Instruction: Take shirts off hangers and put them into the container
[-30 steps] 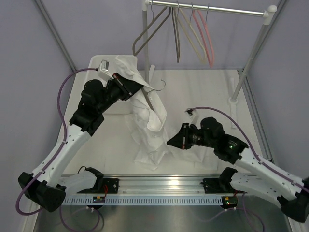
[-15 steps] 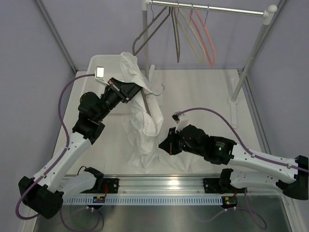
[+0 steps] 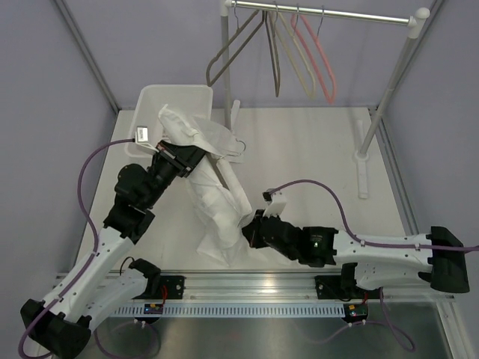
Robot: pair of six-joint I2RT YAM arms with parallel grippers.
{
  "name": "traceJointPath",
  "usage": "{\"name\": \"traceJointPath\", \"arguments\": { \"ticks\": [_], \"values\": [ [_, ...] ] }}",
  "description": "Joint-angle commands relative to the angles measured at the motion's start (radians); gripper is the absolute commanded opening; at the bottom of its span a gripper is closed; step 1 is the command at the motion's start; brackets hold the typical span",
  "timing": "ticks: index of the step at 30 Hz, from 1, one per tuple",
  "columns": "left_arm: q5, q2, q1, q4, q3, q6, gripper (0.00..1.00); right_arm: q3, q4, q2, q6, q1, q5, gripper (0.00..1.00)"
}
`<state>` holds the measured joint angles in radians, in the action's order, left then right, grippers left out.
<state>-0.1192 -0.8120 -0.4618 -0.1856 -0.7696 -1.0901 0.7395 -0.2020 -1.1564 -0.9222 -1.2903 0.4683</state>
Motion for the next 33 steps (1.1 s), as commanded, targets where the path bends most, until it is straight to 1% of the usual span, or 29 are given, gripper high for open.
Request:
{"name": "traceJointPath", "arguments": {
  "ticks": [1, 2, 3, 4, 6, 7, 8, 9, 10, 11, 12, 14, 16, 17, 18, 19, 20, 21, 23, 25, 26, 27, 28, 29, 30, 31, 32, 33],
  "values": [
    [0.161, 0.080, 0.009, -0.336, -0.088, 0.031, 0.00, -0.104, -0.147, 0.118, 0.000, -0.139, 0.136, 0.00],
    [0.161, 0.067, 0.008, -0.310, -0.111, 0.091, 0.00, -0.129, -0.126, 0.180, 0.006, -0.189, 0.141, 0.00],
    [0.156, 0.054, 0.008, -0.280, -0.135, 0.146, 0.00, -0.164, -0.108, 0.207, 0.016, -0.226, 0.151, 0.00],
    [0.127, 0.039, 0.002, -0.228, -0.157, 0.236, 0.00, -0.169, -0.090, 0.237, 0.040, -0.257, 0.150, 0.00],
    [0.125, 0.013, 0.002, -0.174, -0.189, 0.313, 0.00, -0.129, -0.138, 0.291, 0.030, -0.279, 0.115, 0.00],
    [0.075, 0.007, 0.002, -0.179, -0.185, 0.323, 0.00, -0.103, -0.222, 0.300, 0.022, -0.279, 0.116, 0.00],
    [0.057, 0.002, 0.003, -0.187, -0.174, 0.332, 0.00, -0.074, -0.270, 0.313, 0.016, -0.279, 0.116, 0.00],
    [0.044, -0.007, 0.002, -0.201, -0.169, 0.343, 0.00, -0.013, -0.363, 0.317, 0.011, -0.277, 0.136, 0.00],
    [0.003, -0.012, 0.000, -0.215, -0.162, 0.341, 0.00, 0.018, -0.414, 0.320, 0.008, -0.279, 0.153, 0.00],
    [-0.013, -0.018, 0.002, -0.216, -0.155, 0.341, 0.00, 0.053, -0.469, 0.323, -0.001, -0.280, 0.177, 0.00],
    [-0.019, -0.019, 0.002, -0.210, -0.154, 0.337, 0.00, 0.113, -0.570, 0.325, -0.012, -0.279, 0.229, 0.00],
    [-0.043, -0.016, 0.002, -0.232, -0.136, 0.316, 0.00, 0.156, -0.608, 0.333, 0.025, -0.280, 0.260, 0.00],
    [-0.040, -0.004, 0.000, -0.274, -0.099, 0.274, 0.00, 0.188, -0.585, 0.339, 0.124, -0.279, 0.267, 0.02],
    [-0.039, -0.001, 0.000, -0.329, -0.080, 0.263, 0.00, 0.201, -0.571, 0.342, 0.167, -0.280, 0.254, 0.02],
    [-0.016, 0.005, 0.002, -0.351, -0.054, 0.244, 0.00, 0.233, -0.554, 0.343, 0.233, -0.280, 0.212, 0.01],
    [-0.014, 0.013, 0.000, -0.389, -0.036, 0.230, 0.00, 0.247, -0.533, 0.346, 0.261, -0.279, 0.182, 0.01],
    [-0.005, 0.017, 0.002, -0.478, -0.017, 0.214, 0.00, 0.262, -0.505, 0.353, 0.291, -0.280, 0.141, 0.01],
    [0.025, 0.022, 0.000, -0.526, 0.022, 0.193, 0.00, 0.271, -0.452, 0.353, 0.342, -0.279, 0.044, 0.01],
    [0.042, 0.016, 0.000, -0.647, 0.050, 0.176, 0.00, 0.309, -0.429, 0.328, 0.355, -0.280, -0.026, 0.01],
    [0.044, -0.001, 0.000, -0.693, 0.053, 0.174, 0.00, 0.331, -0.410, 0.289, 0.356, -0.279, -0.103, 0.01],
    [0.035, -0.033, -0.001, -0.712, 0.043, 0.179, 0.00, 0.351, -0.401, 0.272, 0.367, -0.279, -0.146, 0.01],
    [-0.002, -0.055, -0.001, -0.724, 0.030, 0.171, 0.00, 0.360, -0.404, 0.253, 0.371, -0.280, -0.192, 0.03],
    [-0.019, -0.071, 0.000, -0.742, 0.021, 0.158, 0.00, 0.369, -0.421, 0.218, 0.359, -0.279, -0.182, 0.07],
    [-0.034, -0.103, -0.008, -0.785, 0.024, 0.109, 0.00, 0.392, -0.447, 0.202, 0.350, -0.279, -0.110, 0.20],
    [-0.045, -0.111, -0.014, -0.810, 0.032, 0.083, 0.00, 0.400, -0.511, 0.190, 0.326, -0.279, -0.059, 0.24],
    [-0.045, -0.115, -0.020, -0.824, 0.055, 0.063, 0.00, 0.402, -0.537, 0.184, 0.309, -0.279, -0.009, 0.24],
    [-0.042, -0.112, -0.041, -0.813, 0.067, 0.044, 0.00, 0.399, -0.553, 0.191, 0.296, -0.279, 0.086, 0.24],
    [-0.025, -0.084, -0.055, -0.795, 0.078, 0.048, 0.00, 0.397, -0.580, 0.204, 0.271, -0.280, 0.131, 0.31]
  ]
}}
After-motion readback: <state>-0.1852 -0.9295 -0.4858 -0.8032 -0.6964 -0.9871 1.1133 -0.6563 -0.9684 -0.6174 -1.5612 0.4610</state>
